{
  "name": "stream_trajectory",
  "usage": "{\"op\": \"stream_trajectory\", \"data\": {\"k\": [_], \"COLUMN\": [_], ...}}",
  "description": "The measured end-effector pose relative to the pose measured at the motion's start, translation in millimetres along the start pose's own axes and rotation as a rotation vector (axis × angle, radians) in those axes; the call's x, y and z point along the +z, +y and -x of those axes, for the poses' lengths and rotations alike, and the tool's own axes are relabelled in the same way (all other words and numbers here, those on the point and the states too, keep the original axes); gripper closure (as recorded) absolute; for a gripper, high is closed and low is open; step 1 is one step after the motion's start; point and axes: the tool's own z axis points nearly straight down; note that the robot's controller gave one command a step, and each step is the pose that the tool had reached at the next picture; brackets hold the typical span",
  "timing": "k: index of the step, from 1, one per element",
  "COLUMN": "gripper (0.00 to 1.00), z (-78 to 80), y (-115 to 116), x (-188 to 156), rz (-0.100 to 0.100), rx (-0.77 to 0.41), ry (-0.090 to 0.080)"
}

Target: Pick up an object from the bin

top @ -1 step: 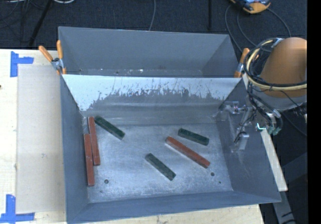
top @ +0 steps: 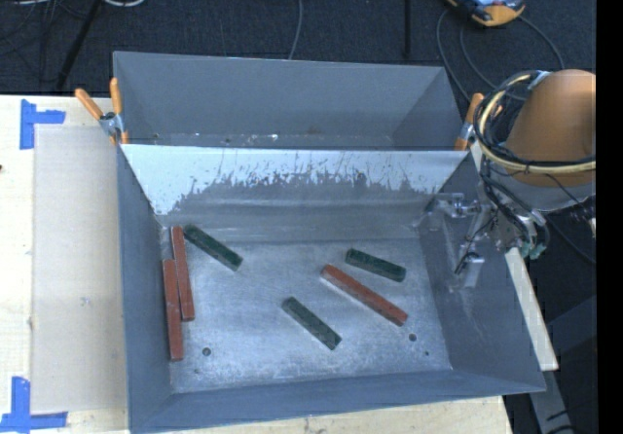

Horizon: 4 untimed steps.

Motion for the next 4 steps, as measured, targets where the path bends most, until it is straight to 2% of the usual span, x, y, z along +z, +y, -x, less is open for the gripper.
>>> {"op": "stream_trajectory", "data": {"k": [1,2,3,4], "gripper": [0.0,0.0,0.0,0.0], "z": [28.2,31.7,38.2,36.9], "y": [42,56,60,62], "x": [68,72,54,104], "rz": [0.0,0.002,0.001,0.0], "rx": [0.083,0.133,0.294,0.266], "ry": [-0.006,0.004,-0.004,0.002]}}
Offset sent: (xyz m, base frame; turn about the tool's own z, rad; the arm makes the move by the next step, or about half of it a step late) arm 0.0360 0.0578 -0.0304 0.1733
